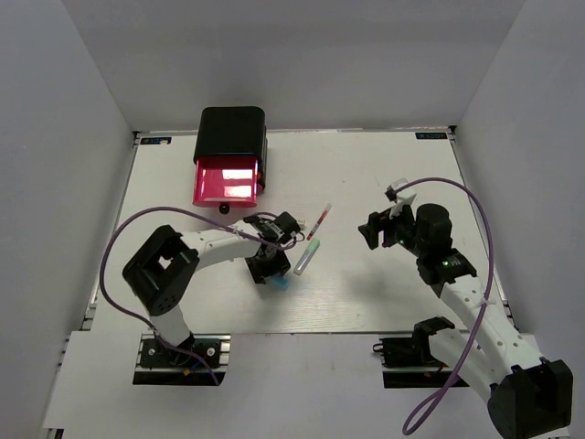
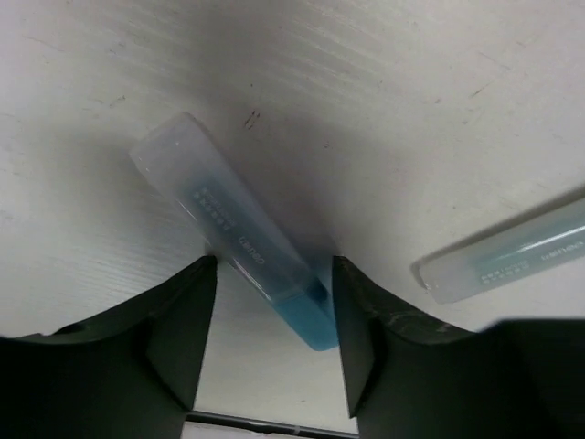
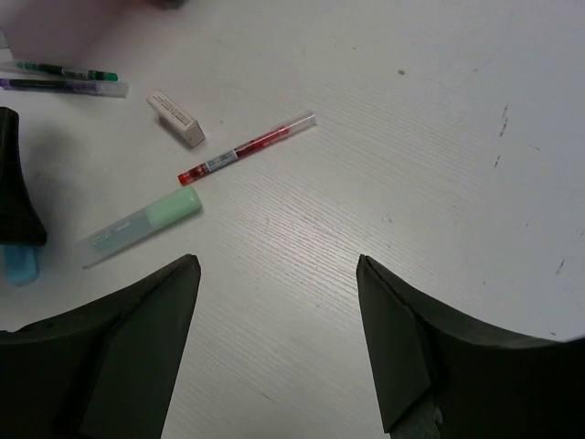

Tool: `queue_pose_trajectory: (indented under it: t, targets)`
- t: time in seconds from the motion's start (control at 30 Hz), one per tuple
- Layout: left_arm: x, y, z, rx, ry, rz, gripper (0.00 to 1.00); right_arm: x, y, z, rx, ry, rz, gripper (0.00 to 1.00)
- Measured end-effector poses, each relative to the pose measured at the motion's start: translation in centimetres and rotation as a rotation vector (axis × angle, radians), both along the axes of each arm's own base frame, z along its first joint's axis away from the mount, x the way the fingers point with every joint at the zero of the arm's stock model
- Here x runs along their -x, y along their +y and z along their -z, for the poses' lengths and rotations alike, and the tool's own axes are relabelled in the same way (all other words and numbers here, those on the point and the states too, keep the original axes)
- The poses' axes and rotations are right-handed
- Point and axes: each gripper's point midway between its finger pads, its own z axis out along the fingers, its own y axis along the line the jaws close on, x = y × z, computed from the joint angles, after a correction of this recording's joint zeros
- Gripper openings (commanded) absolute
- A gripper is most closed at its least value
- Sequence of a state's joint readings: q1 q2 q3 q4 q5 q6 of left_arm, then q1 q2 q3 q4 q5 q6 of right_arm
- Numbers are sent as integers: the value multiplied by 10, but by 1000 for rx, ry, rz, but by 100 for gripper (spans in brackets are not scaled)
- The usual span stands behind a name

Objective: Sort the stationery into containers
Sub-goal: Pick up the pen from the center of the board.

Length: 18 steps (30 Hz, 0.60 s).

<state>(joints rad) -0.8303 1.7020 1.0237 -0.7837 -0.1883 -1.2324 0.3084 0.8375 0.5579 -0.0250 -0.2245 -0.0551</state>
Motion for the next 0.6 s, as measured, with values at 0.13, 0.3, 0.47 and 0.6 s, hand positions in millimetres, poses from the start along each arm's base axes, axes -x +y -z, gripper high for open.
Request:
queue_pose_trajectory:
  t: [0.13,0.3,0.47,0.6]
  targets:
    - [4,0,3,-45,27,7,28,0,-1,-1,-3,-3,2,75]
    - [8,-2,1,-28,18,15,11,0,-2,-4,-8,-12,4,75]
    - [16,-8,-5,1,4,66,0,0,-3,-4,-10,-12,3,75]
    - [0,-23,-47,94,-131,149,0,0,-2,-4,-11,-12,0,74]
